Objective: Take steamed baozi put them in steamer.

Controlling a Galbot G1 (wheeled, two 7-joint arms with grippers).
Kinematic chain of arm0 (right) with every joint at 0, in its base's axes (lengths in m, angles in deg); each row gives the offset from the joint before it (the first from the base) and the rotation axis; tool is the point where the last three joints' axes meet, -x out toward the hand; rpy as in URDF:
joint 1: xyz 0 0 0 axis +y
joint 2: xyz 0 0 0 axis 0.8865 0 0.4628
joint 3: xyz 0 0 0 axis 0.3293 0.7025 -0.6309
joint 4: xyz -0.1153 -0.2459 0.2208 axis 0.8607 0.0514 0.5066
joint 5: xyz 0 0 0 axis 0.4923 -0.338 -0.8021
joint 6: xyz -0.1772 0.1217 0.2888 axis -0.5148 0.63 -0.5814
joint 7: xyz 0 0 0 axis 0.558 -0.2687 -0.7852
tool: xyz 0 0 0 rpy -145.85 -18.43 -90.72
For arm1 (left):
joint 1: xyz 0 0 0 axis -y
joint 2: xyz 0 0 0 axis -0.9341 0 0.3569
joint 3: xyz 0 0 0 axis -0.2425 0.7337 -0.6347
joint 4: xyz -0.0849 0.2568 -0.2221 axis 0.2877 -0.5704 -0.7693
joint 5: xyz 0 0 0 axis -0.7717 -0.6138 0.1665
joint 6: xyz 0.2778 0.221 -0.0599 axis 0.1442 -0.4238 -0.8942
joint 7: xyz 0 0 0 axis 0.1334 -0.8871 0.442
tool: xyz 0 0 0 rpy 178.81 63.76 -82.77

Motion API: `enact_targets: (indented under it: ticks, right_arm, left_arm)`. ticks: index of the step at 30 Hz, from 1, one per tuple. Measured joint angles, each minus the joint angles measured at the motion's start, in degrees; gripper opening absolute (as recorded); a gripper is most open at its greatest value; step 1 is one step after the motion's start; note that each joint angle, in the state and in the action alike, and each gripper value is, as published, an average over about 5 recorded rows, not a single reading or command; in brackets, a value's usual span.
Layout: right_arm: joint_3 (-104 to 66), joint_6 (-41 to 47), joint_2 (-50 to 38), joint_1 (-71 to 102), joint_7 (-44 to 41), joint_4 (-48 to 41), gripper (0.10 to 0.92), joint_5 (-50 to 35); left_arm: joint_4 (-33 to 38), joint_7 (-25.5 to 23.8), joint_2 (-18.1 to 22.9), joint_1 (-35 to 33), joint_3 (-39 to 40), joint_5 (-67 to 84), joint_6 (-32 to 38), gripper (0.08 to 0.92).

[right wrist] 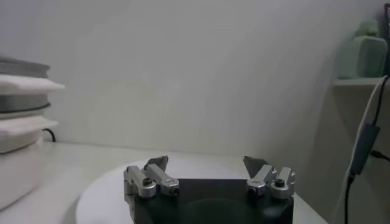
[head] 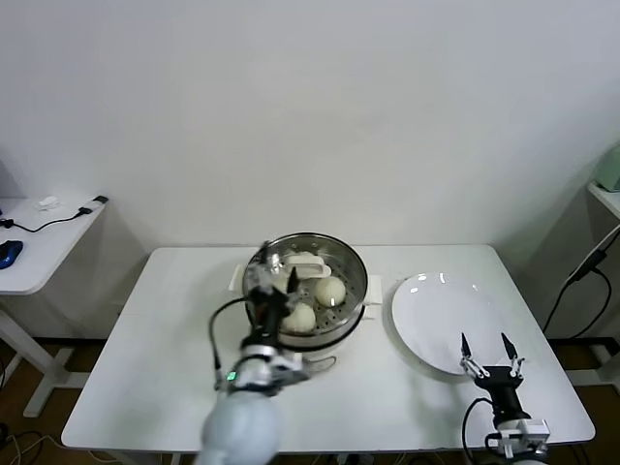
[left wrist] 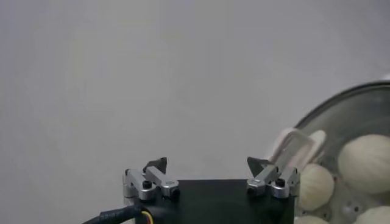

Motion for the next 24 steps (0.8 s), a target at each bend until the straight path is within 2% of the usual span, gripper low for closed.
enact_targets:
  ticks: [6, 11, 17, 24]
  right_arm:
    - [1.0, -1.5, 0.0, 0.1, -0.7, 0.1, 0.823, -2.0]
    - [1.6, -2.8, 0.1, 0.0, -1.0, -0.1, 0.823, -3.7]
    - [2.0, -3.2, 0.1, -0.1, -1.0, -0.5, 0.823, -5.2]
    - [2.3, -3.3, 0.3, -0.2, -0.9, -1.1, 0.823, -6.2]
  left_arm:
    - [1.3, 2.0, -5.3, -5.4, -12.9, 23.1, 10.0, 0.823]
    - [-1.9, 2.1, -9.6, -8.2, -21.0, 41.9, 16.5, 0.823]
    - [-8.7, 1.0, -12.1, -10.3, -25.4, 58.6, 23.4, 0.823]
    - [-15.4, -0.3, -12.9, -11.4, -27.0, 67.8, 29.0, 0.823]
